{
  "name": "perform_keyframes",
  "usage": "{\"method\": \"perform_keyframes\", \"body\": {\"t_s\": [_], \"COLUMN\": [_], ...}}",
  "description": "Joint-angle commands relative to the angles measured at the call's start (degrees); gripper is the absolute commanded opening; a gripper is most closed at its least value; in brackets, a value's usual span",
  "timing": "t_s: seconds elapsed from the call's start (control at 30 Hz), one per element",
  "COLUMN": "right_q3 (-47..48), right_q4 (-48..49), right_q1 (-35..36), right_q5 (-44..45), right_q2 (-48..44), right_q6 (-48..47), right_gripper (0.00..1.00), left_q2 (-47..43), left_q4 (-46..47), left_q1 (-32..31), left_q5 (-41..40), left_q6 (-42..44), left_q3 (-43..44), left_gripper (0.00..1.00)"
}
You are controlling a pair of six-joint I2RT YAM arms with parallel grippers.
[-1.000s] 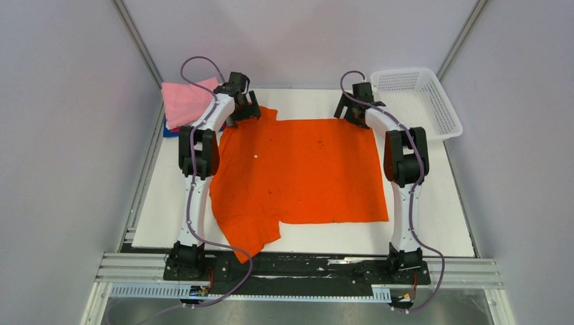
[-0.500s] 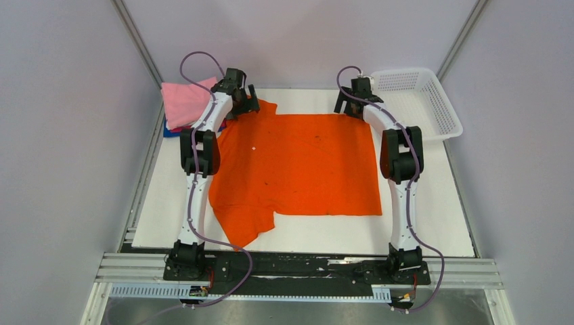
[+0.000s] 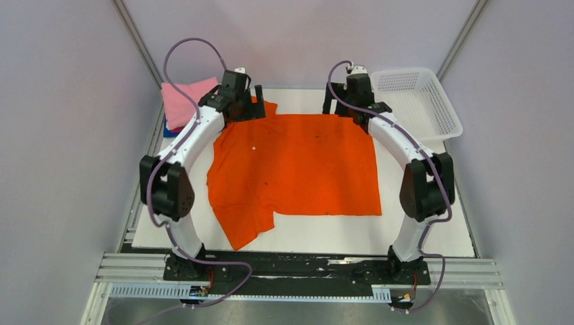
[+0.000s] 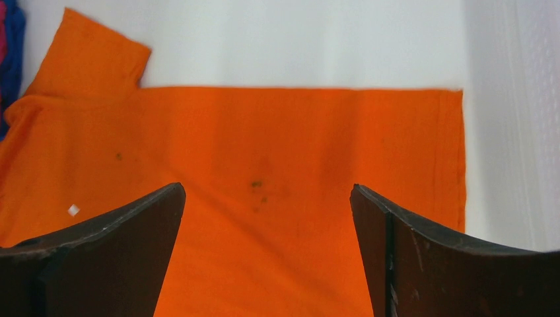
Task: Fold and stack the t-shirts
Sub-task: Flatten out the tshirt, then grab the side of the flattened tshirt closest away from the robot with both arms
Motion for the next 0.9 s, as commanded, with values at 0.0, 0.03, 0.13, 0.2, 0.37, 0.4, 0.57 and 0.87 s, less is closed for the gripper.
{"method": "perform_keyframes", "body": {"t_s": [0.0, 0.03, 0.13, 0.2, 0.37, 0.4, 0.57, 0.87], "right_q3": [-14.77, -18.07, -27.58, -32.50, -40.88, -42.13, -45.80, -46.36], "right_q4": [0.74, 0.82, 1.09, 1.30, 1.44, 1.45, 1.55, 1.59], "right_q1": [-0.25, -0.31, -0.44, -0.95, -2.88, -3.18, -4.00, -4.44], "right_q5": [1.56, 2.33, 4.76, 5.61, 8.63, 9.05, 10.56, 11.16], "right_q2": [-14.30, -17.49, -25.94, -30.53, -38.44, -39.78, -43.79, -43.48], "right_q6": [10.36, 12.56, 17.69, 19.92, 23.42, 24.07, 24.69, 23.74], "right_gripper": [1.00, 1.00, 1.00, 1.00, 1.00, 1.00, 1.00, 1.00], "left_q2": [-14.08, -18.34, -27.13, -34.52, -43.43, -44.55, -45.08, -44.13], "left_q4": [2.63, 2.19, 1.13, -1.39, -12.86, -13.92, -20.04, -11.73], "left_q1": [-4.45, -5.41, -10.12, -12.73, -21.01, -21.73, -31.88, -35.65], "left_q5": [-5.76, -7.51, -10.52, -11.58, -12.54, -11.39, -6.42, -2.94], "left_q6": [-4.59, -5.57, -11.40, -14.43, -22.12, -23.64, -33.83, -42.20], "left_q3": [-15.01, -20.53, -31.30, -37.39, -49.80, -50.95, -57.85, -68.65], "left_gripper": [1.00, 1.00, 1.00, 1.00, 0.97, 0.95, 0.85, 0.73]}}
